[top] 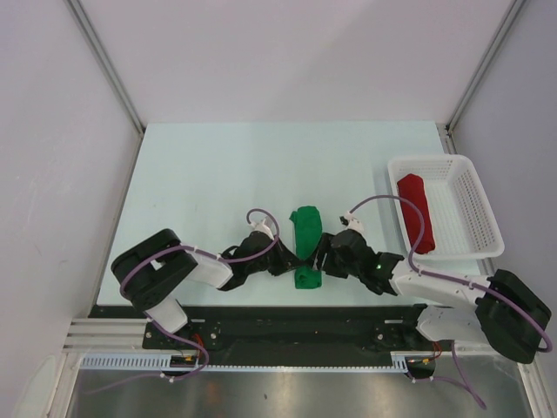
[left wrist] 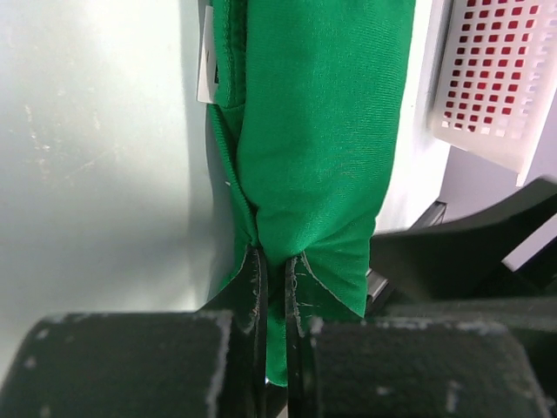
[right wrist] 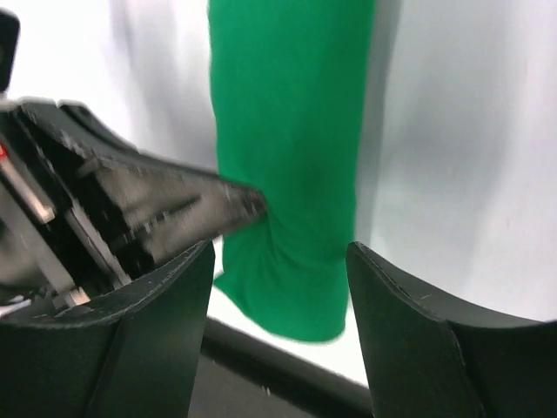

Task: Roll the t-shirts
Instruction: Roll the T-shirt to the center of the board.

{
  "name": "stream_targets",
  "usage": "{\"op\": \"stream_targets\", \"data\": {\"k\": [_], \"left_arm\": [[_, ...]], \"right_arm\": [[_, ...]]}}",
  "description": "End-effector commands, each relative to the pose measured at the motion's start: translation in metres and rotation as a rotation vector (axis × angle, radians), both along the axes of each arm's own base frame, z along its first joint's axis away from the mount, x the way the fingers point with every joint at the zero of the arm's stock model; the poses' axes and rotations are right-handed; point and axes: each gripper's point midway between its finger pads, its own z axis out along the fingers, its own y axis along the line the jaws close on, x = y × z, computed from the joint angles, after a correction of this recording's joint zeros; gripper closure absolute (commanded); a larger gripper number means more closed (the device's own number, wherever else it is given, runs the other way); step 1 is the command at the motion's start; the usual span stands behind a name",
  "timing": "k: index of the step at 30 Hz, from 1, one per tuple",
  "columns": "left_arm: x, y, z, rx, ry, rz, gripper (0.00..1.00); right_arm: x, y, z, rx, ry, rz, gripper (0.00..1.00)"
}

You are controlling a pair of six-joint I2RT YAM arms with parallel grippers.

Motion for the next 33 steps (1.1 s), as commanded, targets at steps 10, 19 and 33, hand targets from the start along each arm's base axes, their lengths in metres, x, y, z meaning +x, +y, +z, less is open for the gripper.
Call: {"op": "stream_targets", "data": {"k": [10, 19, 33], "left_arm": [[-0.034, 0.043, -0.068, 0.226, 0.172, 0.023, 1.0], [-0.039, 0.046, -0.071, 0.208, 0.193, 0.034, 1.0], [-0.026, 0.043, -0.05, 0.221, 0.096, -0.01, 0.61]], "right_arm": [[-0.015, 0.014, -0.019, 0.055, 0.039, -0.003, 0.32], [-0.02, 0.014, -0.038, 0.008, 0.066, -0.035, 0.34], [-0.022, -0.014, -0.054, -0.257, 0.06, 0.005, 0.86]]}}
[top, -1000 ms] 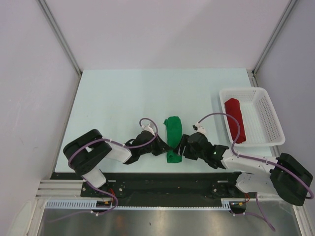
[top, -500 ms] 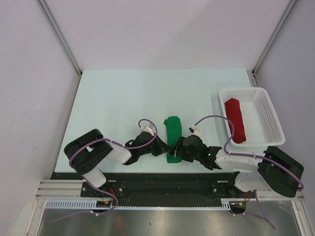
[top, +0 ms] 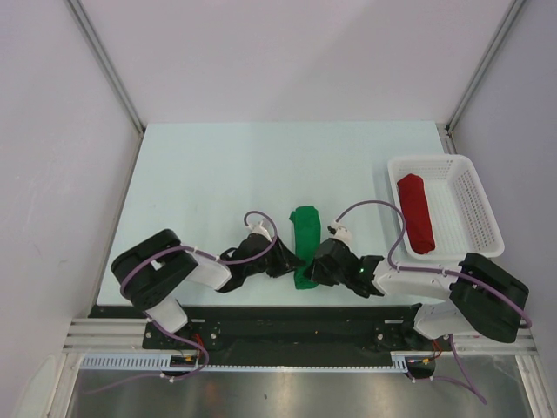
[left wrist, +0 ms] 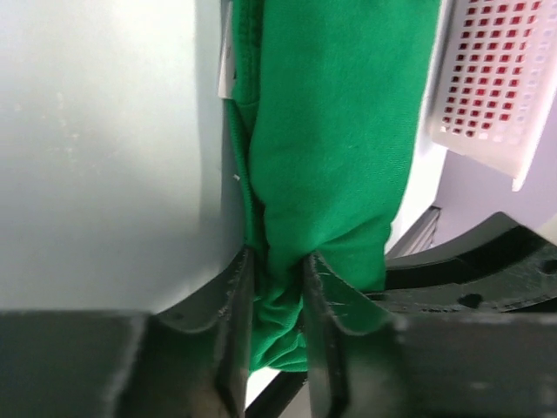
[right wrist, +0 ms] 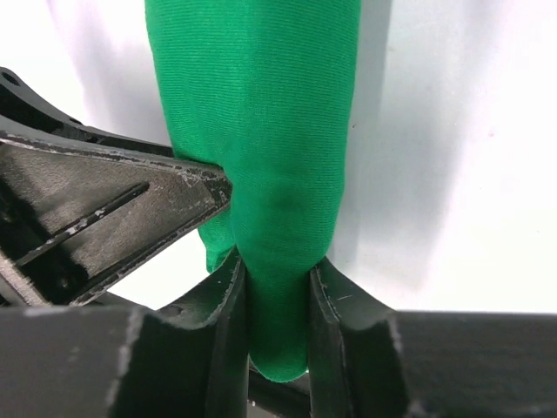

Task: Roll the t-shirts
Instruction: Roll the T-shirt to the center of the board.

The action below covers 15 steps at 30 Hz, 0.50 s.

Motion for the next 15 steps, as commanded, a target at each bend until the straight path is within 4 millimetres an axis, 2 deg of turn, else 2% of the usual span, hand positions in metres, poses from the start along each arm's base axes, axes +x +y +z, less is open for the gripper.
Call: {"op": "stream_targets", "data": {"k": [1, 3, 6, 10, 15], "left_arm": [[-0.021, 0.04, -0.044, 0.252, 0.065, -0.045, 0.58], [-0.015, 0.046, -0.039, 0.275, 0.044, -0.036, 0.48], [-0.005, 0.051, -0.036, 0.314, 0.018, -0.055, 0.43], [0.016, 0.045, -0.023, 0.317, -0.046, -0.073, 0.41], [0.036, 0.048, -0.018, 0.374, -0.076, -0.061, 0.41]], "right_arm": [[-0.003, -0.028, -0.018, -0.186, -0.002, 0.016, 0.87], [-0.003, -0.028, -0.018, -0.203, -0.001, 0.041, 0.89], [-0.006, -0.028, -0.023, -0.23, 0.01, 0.077, 0.89], [-0.009, -0.028, -0.028, -0.25, 0.026, 0.104, 0.89], [-0.01, -0.026, -0.032, -0.256, 0.045, 0.13, 0.89]]}}
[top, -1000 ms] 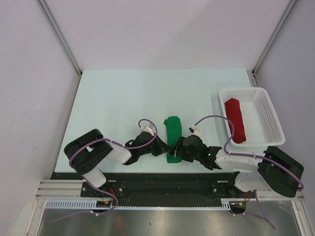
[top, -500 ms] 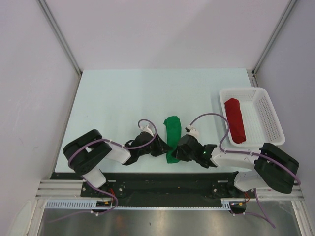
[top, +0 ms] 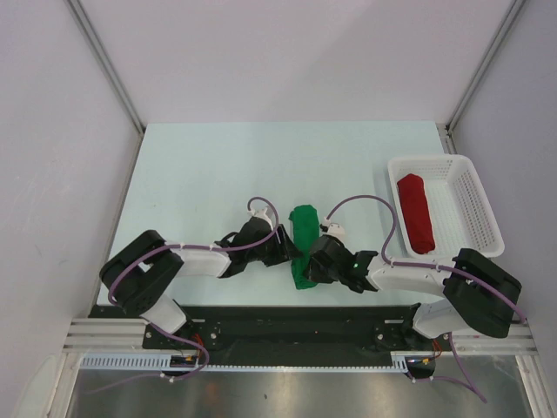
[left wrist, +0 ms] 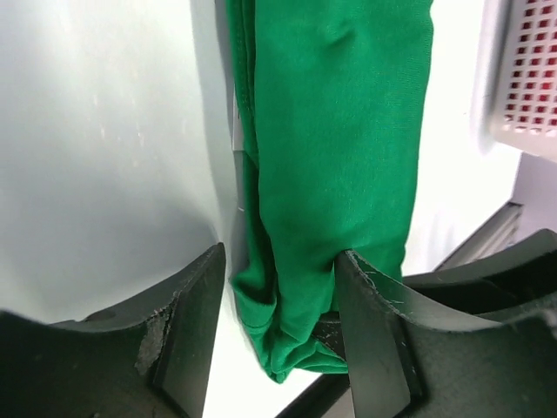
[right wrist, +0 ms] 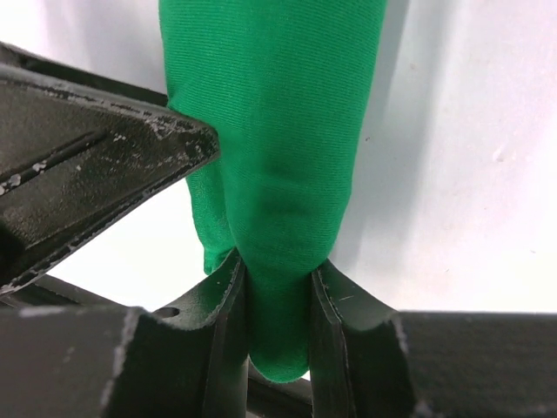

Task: Roll the t-shirts
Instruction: Roll the T-shirt to the center of the board, then pick up the T-shirt from the center of the board.

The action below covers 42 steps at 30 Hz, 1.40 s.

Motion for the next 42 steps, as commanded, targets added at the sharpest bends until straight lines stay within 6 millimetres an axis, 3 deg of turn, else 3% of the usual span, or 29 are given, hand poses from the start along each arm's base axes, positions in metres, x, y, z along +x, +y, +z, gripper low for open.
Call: {"op": "stream_targets", "data": {"k": [1, 7, 10, 11, 15, 16, 19, 21, 24, 33, 35, 39, 42], "left_arm": [[0.012, 0.029, -0.027, 0.198, 0.002, 0.011, 0.41], [0.018, 0.022, -0.038, 0.22, 0.013, -0.009, 0.49], [0.015, 0.025, -0.047, 0.242, 0.038, -0.004, 0.68], [0.014, 0.026, -0.049, 0.247, 0.046, -0.004, 0.82], [0.009, 0.031, -0.058, 0.258, 0.069, 0.006, 1.0], [0.008, 0.032, -0.06, 0.259, 0.073, 0.006, 1.0], [0.005, 0.034, -0.064, 0.258, 0.083, 0.009, 1.0], [0.003, 0.035, -0.067, 0.26, 0.091, 0.01, 1.0], [0.001, 0.036, -0.07, 0.26, 0.099, 0.011, 1.0], [-0.002, 0.037, -0.074, 0.255, 0.114, 0.016, 1.0], [-0.003, 0.037, -0.075, 0.252, 0.118, 0.014, 1.0], [-0.003, 0.035, -0.076, 0.248, 0.124, 0.013, 1.0], [-0.004, 0.035, -0.077, 0.248, 0.127, 0.011, 1.0]], "right_arm": [[-0.011, -0.029, -0.03, -0.162, 0.061, 0.034, 0.89], [-0.01, -0.032, -0.029, -0.162, 0.07, 0.037, 0.87], [-0.008, -0.03, -0.025, -0.146, 0.067, 0.032, 0.79], [-0.008, -0.029, -0.022, -0.136, 0.061, 0.034, 0.73], [-0.003, -0.029, -0.011, -0.106, 0.046, 0.015, 0.55], [-0.002, -0.029, -0.009, -0.1, 0.04, 0.011, 0.51], [0.005, -0.031, 0.006, -0.057, 0.016, -0.027, 0.24], [0.013, -0.031, 0.021, -0.005, -0.01, -0.058, 0.18], [0.024, -0.028, 0.037, 0.067, -0.034, -0.079, 0.16], [0.068, -0.028, 0.049, 0.242, -0.037, -0.166, 0.18], [0.086, -0.024, 0.055, 0.286, -0.079, -0.181, 0.17], [0.094, -0.009, 0.048, 0.34, -0.05, -0.136, 0.19], [0.095, -0.007, 0.03, 0.309, -0.023, -0.144, 0.19]]}}
